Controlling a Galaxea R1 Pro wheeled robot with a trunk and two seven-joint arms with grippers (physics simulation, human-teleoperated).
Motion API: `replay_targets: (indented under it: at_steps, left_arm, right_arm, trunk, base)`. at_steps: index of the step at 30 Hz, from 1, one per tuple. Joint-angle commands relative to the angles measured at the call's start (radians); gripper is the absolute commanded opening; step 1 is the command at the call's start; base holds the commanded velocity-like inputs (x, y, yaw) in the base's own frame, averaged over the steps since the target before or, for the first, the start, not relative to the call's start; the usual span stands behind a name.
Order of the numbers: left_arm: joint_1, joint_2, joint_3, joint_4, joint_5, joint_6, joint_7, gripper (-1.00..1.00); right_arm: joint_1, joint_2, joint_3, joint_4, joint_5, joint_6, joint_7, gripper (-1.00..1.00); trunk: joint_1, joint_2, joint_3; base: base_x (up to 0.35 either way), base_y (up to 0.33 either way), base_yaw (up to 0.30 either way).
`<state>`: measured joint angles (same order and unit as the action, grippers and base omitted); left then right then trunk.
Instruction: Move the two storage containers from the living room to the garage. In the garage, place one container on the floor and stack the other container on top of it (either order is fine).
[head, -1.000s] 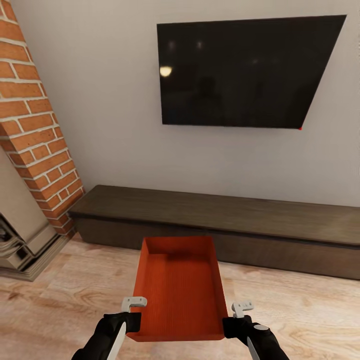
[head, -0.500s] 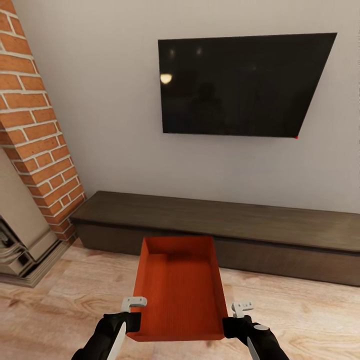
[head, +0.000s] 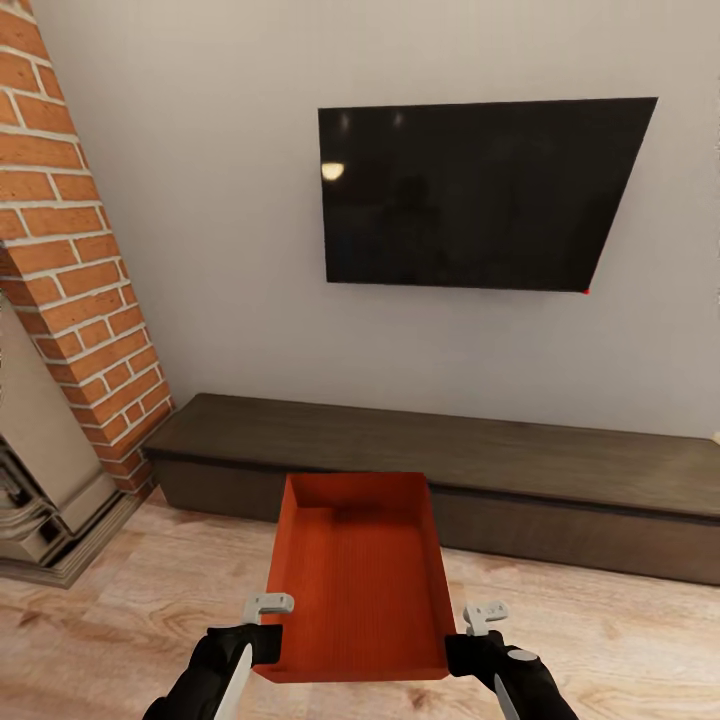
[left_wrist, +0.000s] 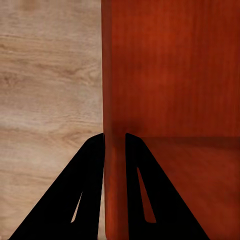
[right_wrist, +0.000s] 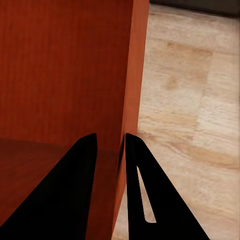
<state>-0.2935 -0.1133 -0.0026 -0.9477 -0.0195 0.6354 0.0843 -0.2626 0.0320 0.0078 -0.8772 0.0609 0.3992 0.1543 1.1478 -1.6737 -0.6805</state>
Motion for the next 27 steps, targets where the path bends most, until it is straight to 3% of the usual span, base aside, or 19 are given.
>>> replay_targets:
  at_steps: [1,8,27]
  left_arm:
    - [-0.001,0.000,0.006,-0.003,0.000,0.006,0.003,-1.00]
    - [-0.001,0.000,0.006,-0.003,0.000,0.006,0.003,-1.00]
    - [-0.001,0.000,0.006,-0.002,0.000,0.007,0.005,-1.00]
  right_arm:
    - [0.000,0.000,0.000,-0.002,-0.001,0.006,0.009,-1.00]
    - [0.000,0.000,-0.001,-0.002,-0.005,0.006,0.011,-1.00]
    - [0.000,0.000,0.001,-0.002,-0.007,0.007,0.010,-1.00]
  trunk:
    - [-0.004,0.007,0.004]
    - [-0.031,0.056,0.036]
    - [-0.104,0.189,0.115]
  base:
    - [0.000,0.000,-0.004]
    - [0.000,0.000,-0.130]
    - [0.000,0.000,-0.257]
